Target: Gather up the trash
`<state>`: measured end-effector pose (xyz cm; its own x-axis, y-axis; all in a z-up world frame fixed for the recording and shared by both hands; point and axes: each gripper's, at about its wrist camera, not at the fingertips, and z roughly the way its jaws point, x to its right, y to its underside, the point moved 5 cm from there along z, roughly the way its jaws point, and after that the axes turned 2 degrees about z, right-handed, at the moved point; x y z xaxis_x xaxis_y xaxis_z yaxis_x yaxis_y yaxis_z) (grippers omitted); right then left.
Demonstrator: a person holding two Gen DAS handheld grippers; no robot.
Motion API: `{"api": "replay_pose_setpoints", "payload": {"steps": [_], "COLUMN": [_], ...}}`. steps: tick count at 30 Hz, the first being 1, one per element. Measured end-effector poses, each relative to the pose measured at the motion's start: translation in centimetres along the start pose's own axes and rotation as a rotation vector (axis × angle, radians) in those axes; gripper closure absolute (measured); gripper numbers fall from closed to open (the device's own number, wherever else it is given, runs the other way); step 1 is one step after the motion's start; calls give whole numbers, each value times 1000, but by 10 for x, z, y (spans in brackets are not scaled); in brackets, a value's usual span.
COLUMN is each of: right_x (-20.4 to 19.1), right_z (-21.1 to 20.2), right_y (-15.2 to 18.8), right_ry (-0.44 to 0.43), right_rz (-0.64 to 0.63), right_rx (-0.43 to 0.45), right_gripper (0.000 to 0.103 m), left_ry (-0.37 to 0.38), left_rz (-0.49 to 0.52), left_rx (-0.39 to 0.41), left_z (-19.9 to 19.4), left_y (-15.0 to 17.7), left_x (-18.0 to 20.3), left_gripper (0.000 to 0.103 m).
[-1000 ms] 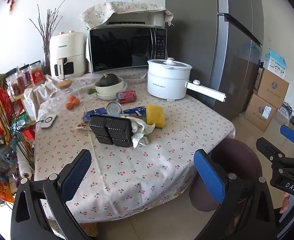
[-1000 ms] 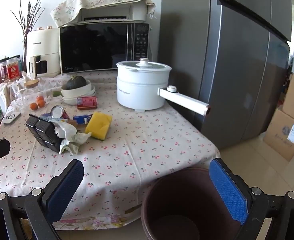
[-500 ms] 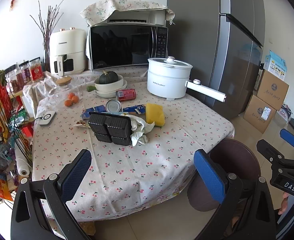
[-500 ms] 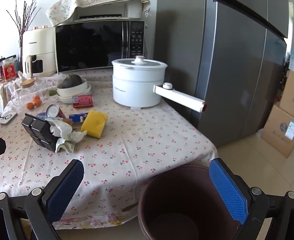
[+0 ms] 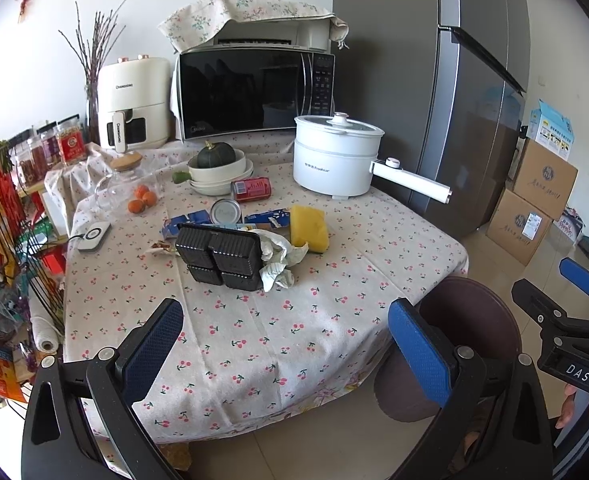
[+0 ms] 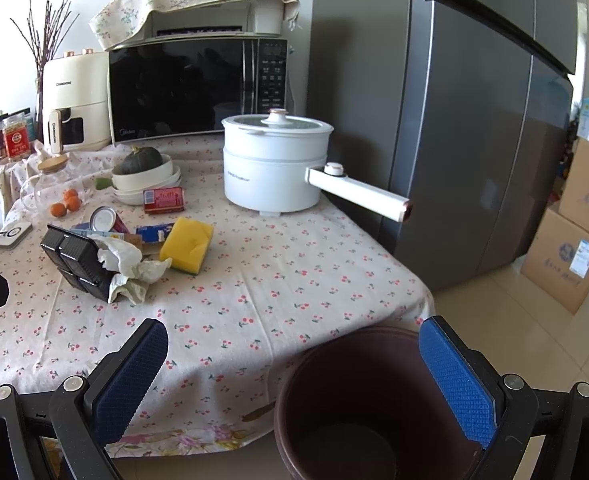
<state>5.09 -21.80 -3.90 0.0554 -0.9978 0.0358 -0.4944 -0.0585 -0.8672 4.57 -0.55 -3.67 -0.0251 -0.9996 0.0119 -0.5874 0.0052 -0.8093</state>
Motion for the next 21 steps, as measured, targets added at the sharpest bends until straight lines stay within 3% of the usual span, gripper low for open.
{"api": "replay_pose_setpoints", "payload": {"steps": [21], "right_x": [1], "right_z": [0], "right_y": [0], "right_ry": [1], "right_rz": [-1], "right_rx": [-3], "right_gripper": [0], "left_ry": [2], "left_rz": [2], "left_rx": [-3], "left_z": [-1], "left_y": [1], "left_x": [0], "left_gripper": [0]}}
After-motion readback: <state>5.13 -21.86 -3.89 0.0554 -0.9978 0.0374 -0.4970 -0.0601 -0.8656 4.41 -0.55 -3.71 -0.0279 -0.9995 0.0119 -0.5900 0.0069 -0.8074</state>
